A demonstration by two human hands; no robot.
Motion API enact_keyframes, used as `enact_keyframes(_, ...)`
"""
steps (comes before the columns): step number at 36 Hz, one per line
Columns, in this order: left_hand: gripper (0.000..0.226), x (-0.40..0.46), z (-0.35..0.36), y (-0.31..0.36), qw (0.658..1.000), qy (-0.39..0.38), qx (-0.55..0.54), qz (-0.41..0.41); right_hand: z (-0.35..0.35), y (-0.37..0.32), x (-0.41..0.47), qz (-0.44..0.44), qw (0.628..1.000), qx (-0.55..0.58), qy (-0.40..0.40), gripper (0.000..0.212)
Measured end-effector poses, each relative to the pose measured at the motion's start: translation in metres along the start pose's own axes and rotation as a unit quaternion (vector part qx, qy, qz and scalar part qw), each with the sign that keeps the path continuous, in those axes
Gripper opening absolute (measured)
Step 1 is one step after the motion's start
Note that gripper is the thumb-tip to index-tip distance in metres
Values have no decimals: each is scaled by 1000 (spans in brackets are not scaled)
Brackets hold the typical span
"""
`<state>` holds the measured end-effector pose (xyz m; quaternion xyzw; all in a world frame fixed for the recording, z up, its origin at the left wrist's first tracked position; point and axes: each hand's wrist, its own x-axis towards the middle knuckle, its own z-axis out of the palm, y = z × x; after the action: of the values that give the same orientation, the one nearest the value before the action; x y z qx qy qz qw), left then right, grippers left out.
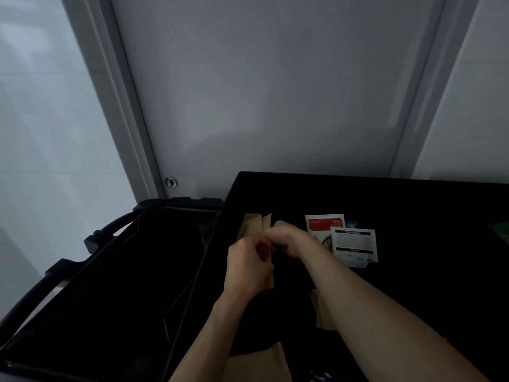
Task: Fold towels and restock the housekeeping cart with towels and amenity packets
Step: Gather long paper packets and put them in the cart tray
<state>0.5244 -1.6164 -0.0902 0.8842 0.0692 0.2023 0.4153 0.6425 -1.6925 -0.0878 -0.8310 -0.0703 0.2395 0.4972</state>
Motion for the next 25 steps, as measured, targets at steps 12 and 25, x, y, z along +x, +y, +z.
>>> enact_keyframes(12, 27, 10, -11, -1, 999, -18, 35, 32, -17, -11, 8, -15, 993, 115, 38, 19)
enact_keyframes(25, 31, 76, -25, -1, 931, -118, 316, 136, -33, -42, 46, -95, 965, 166, 178, 23)
